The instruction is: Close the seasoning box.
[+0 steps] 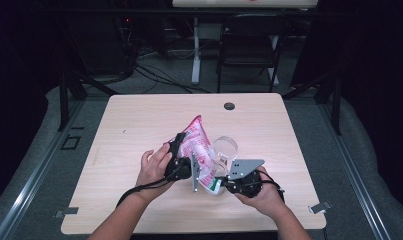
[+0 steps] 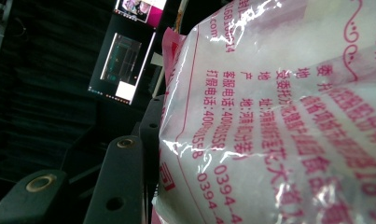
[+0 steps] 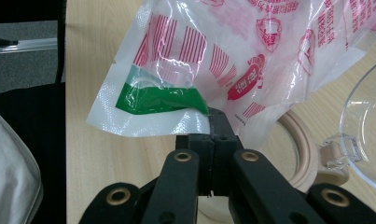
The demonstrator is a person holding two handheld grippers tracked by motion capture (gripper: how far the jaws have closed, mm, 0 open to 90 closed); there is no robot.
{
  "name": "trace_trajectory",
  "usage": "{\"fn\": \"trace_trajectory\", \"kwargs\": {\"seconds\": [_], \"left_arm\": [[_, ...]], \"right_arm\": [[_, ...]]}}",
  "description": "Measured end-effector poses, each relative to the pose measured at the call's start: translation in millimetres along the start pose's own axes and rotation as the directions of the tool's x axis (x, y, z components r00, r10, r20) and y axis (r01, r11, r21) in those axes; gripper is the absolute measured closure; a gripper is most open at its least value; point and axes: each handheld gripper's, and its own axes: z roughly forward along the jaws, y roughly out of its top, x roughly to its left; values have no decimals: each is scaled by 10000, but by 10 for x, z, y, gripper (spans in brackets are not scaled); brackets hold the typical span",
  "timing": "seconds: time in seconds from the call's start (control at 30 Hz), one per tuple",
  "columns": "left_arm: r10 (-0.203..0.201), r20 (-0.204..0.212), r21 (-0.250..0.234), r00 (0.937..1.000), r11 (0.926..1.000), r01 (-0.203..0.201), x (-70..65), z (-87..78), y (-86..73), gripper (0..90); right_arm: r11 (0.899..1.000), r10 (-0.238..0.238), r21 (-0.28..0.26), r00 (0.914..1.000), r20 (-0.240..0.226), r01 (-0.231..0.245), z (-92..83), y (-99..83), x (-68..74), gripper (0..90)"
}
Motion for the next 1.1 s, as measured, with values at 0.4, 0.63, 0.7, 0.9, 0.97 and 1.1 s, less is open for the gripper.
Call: {"fn": "trace_trajectory", "kwargs": {"seconds": [0.4, 0.63, 0.7, 0.9, 0.97, 1.1], "left_arm": [[39, -17, 18, 10000, 10000, -39, 8, -5, 7, 594], [42, -55, -56, 10000, 10000, -42, 7, -6, 5, 594], [43, -67, -35, 10000, 10000, -43, 9, -9, 7, 594], [70, -97, -105, 9999, 9999, -71, 14, -6, 13, 595], [39, -84, -86, 10000, 10000, -40, 14, -7, 14, 594], [50, -88, -96, 9999, 9999, -51, 16, -7, 17, 594]], "right_arm": [[10000, 10, -21, 10000, -24, -10, 0, -1, -1, 900], [10000, 5, -10, 10000, -32, -5, 3, -4, -5, 900], [10000, 12, -24, 10000, -22, -12, 4, -4, -3, 900], [10000, 4, -17, 10000, -25, -4, 2, -5, -6, 900], [10000, 0, -13, 10000, -24, 0, 3, -5, -6, 900], [10000, 16, -27, 10000, -4, -16, 2, -7, -6, 900]]}}
